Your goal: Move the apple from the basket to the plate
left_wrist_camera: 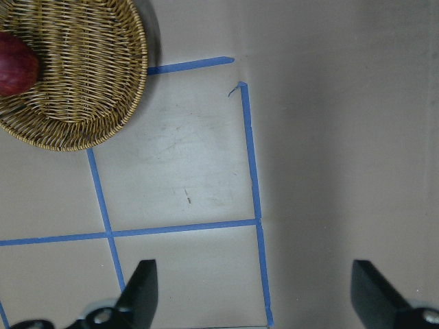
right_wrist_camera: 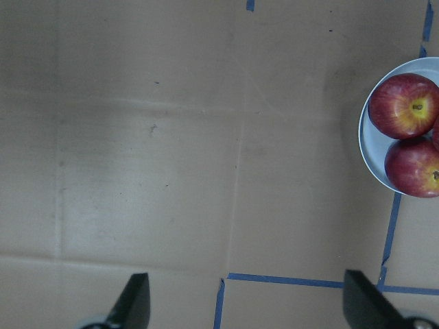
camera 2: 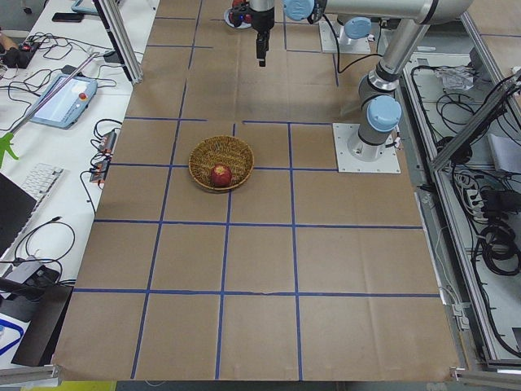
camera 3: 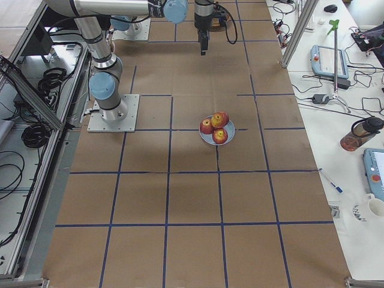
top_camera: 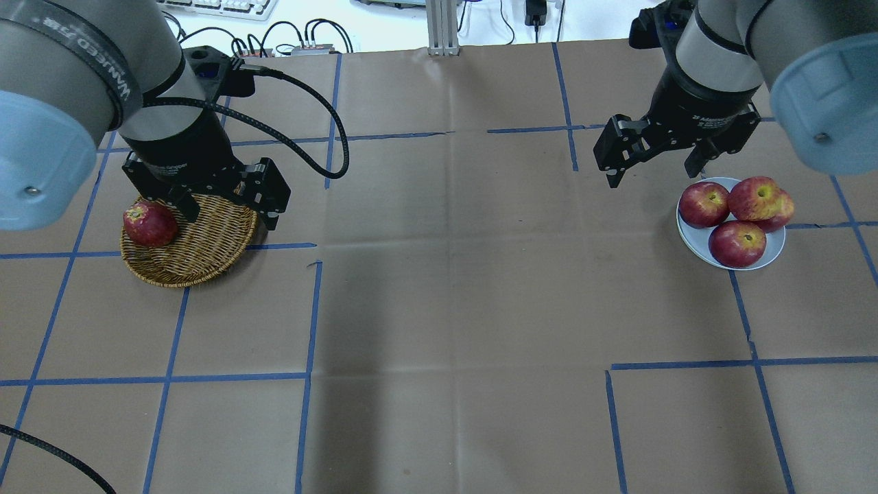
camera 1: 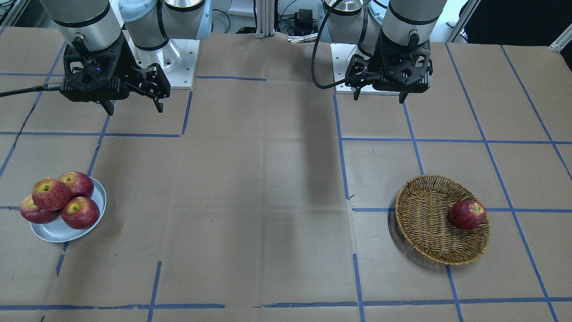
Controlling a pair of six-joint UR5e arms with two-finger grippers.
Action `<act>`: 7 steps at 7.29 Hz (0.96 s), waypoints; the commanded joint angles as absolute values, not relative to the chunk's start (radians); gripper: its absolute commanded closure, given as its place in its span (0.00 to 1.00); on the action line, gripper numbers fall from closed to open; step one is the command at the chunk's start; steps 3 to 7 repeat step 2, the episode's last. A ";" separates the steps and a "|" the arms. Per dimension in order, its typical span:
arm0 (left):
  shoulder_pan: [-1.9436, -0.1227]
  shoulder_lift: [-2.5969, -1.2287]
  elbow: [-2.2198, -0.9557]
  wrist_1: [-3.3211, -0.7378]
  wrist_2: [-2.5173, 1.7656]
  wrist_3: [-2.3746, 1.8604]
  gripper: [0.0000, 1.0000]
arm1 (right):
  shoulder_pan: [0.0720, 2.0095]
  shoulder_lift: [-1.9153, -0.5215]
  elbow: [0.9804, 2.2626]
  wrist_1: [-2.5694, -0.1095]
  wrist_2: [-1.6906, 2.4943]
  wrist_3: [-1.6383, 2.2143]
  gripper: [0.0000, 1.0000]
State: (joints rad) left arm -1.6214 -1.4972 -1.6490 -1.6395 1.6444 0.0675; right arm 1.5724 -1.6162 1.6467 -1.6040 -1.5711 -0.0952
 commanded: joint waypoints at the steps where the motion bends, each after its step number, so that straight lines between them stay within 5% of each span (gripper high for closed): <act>1: -1.621 -1.497 -1.649 -1.640 1.644 0.067 0.01 | 1.572 -1.617 1.649 -1.605 -1.572 -0.095 0.00; 7: -1.621 -1.497 -1.649 -1.638 1.644 0.067 0.01 | 1.572 -1.617 1.651 -1.603 -1.572 -0.095 0.00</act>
